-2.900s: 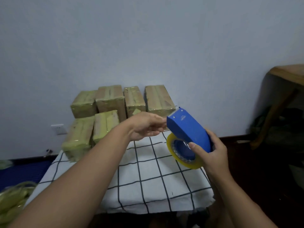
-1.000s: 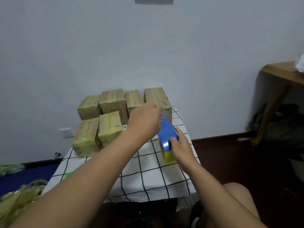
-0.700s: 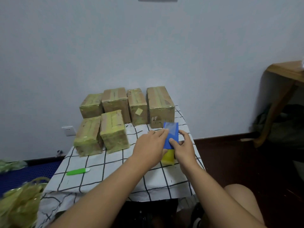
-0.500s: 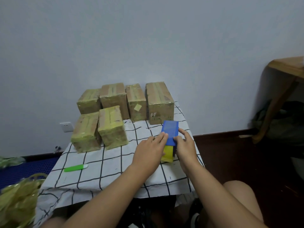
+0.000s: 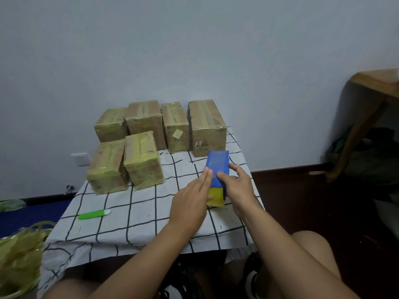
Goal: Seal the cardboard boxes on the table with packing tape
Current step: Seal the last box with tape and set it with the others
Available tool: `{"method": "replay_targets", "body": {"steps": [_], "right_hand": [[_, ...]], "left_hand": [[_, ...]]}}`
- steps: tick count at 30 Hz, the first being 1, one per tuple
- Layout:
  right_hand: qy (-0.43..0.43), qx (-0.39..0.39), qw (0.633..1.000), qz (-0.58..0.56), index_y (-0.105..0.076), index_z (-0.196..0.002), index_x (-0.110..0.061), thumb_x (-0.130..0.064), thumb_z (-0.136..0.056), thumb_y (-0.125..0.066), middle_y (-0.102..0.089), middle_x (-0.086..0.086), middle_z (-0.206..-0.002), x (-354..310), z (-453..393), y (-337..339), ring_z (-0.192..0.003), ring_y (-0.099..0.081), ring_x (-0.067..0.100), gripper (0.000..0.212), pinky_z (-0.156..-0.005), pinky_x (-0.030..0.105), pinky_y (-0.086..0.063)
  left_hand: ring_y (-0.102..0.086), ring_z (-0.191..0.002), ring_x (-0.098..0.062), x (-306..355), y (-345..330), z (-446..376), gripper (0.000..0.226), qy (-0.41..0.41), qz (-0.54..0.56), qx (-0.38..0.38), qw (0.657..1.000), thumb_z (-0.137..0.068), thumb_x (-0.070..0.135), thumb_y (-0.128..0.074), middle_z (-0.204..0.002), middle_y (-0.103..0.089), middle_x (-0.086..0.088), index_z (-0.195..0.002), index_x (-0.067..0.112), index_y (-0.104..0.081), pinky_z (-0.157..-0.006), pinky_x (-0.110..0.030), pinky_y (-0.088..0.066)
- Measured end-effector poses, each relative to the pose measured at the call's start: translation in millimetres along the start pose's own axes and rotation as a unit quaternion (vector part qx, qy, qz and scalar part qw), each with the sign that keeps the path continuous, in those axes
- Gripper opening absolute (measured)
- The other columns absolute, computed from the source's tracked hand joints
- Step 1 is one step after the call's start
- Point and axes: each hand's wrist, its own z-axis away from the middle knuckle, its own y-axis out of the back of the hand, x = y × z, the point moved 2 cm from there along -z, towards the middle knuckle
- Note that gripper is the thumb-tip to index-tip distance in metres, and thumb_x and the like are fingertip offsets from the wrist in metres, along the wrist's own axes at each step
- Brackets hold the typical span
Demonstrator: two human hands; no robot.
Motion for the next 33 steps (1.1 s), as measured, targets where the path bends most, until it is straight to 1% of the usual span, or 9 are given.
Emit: {"method": "replay_targets", "body": {"steps": [4, 10, 12, 15, 19, 24, 27, 30, 33], "right_hand": [[0.009, 0.035, 0.999, 0.002, -0.057, -0.133, -0.021, -0.019, -0.092, -0.068, -0.074, 0.009, -0.095, 1.0, -2.4, -3.1, -0.090, -0.072, 0.025, 0.042, -0.088, 0.050, -0.058], [0.007, -0.012, 1.000, -0.004, -0.055, -0.136, -0.025, -0.015, -0.098, -0.062, -0.075, 0.005, -0.098, -2.9, 0.2, -0.4, -0.083, -0.074, 0.019, 0.041, -0.066, 0.029, -0.059], [0.004, -0.021, 1.000, -0.005, -0.052, -0.142, -0.022, -0.015, -0.099, -0.059, -0.074, 0.004, -0.101, -2.0, 2.1, -1.0, -0.089, -0.073, 0.022, 0.043, -0.075, 0.036, -0.060], [0.001, -0.032, 0.999, -0.007, -0.047, -0.147, -0.024, -0.017, -0.102, -0.055, -0.074, 0.003, -0.104, 0.1, 1.9, 2.7, -0.095, -0.073, 0.026, 0.047, -0.089, 0.047, -0.058], [0.016, -0.051, 0.998, 0.012, -0.043, -0.150, -0.026, -0.018, -0.104, -0.052, -0.073, 0.004, -0.107, 2.3, 3.2, 5.6, -0.096, -0.073, 0.023, 0.048, -0.088, 0.043, -0.059], [0.031, -0.067, 0.997, 0.035, -0.041, -0.151, -0.026, -0.019, -0.106, -0.047, -0.071, -0.003, -0.112, 3.3, 2.6, 4.2, -0.096, -0.072, 0.016, 0.046, -0.087, 0.038, -0.058], [0.062, -0.060, 0.993, 0.077, -0.046, -0.148, -0.026, -0.020, -0.103, -0.052, -0.071, 0.003, -0.112, -3.0, 2.0, 3.8, -0.098, -0.070, 0.021, 0.045, -0.091, 0.043, -0.057], [0.133, -0.037, 0.974, 0.178, -0.047, -0.146, -0.022, -0.021, -0.101, -0.057, -0.065, -0.002, -0.111, -21.7, 0.2, -0.9, -0.094, -0.062, 0.013, 0.047, -0.078, 0.025, -0.051], [0.162, -0.019, 0.947, 0.277, -0.043, -0.145, -0.018, -0.026, -0.099, -0.058, -0.060, 0.005, -0.123, -39.1, -9.9, -5.3, -0.099, -0.058, 0.017, 0.049, -0.076, 0.026, -0.047]], "left_hand": [[-0.067, -0.065, -0.024, -8.2, 3.8, 4.3, 0.079, 0.079, 0.002, 0.011, 0.997, -0.075, 0.028, -0.083, -0.146, -0.048, -0.018, -0.142, 0.009, -0.048, -0.039, -0.027, -0.040], [-0.068, -0.094, -0.027, -17.4, 3.5, -3.6, 0.062, 0.056, 0.052, -0.047, 0.996, -0.085, 0.036, -0.073, -0.134, -0.060, -0.009, -0.142, 0.031, -0.049, -0.054, -0.034, -0.052], [-0.067, -0.095, -0.026, -16.2, 0.8, -5.0, 0.053, 0.059, 0.075, -0.053, 0.994, -0.090, 0.034, -0.068, -0.121, -0.066, -0.003, -0.140, 0.029, -0.053, -0.059, -0.034, -0.051], [-0.065, -0.069, -0.020, -11.7, -3.7, -3.5, 0.053, 0.023, 0.086, -0.021, 0.996, -0.083, 0.027, -0.077, -0.088, -0.069, 0.001, -0.133, 0.023, -0.060, -0.044, -0.027, -0.044], [-0.059, -0.055, -0.020, -8.4, -11.9, -0.4, 0.049, -0.003, 0.089, 0.030, 0.996, -0.080, 0.020, -0.079, -0.071, -0.065, 0.001, -0.127, 0.016, -0.064, -0.035, -0.026, -0.041], [-0.059, -0.054, -0.020, -8.7, -16.3, 1.9, 0.046, 0.019, 0.123, 0.054, 0.991, -0.086, 0.028, -0.065, -0.072, -0.066, 0.001, -0.131, 0.017, -0.061, -0.037, -0.026, -0.042], [-0.059, -0.056, -0.019, -10.3, -11.8, 4.8, 0.062, 0.058, 0.166, 0.025, 0.984, -0.093, 0.035, -0.057, -0.074, -0.065, 0.003, -0.150, 0.027, -0.034, -0.043, -0.026, -0.041], [-0.068, -0.076, -0.019, -11.9, -7.2, 5.6, 0.080, 0.091, 0.212, -0.011, 0.973, -0.095, 0.037, -0.061, -0.101, -0.071, 0.005, -0.152, 0.035, -0.004, -0.057, -0.032, -0.051], [-0.069, -0.093, -0.013, -18.9, 1.8, 2.2, 0.084, 0.164, 0.254, -0.010, 0.953, -0.096, 0.038, -0.058, -0.124, -0.065, 0.008, -0.149, 0.038, 0.007, -0.076, -0.035, -0.056]]}}
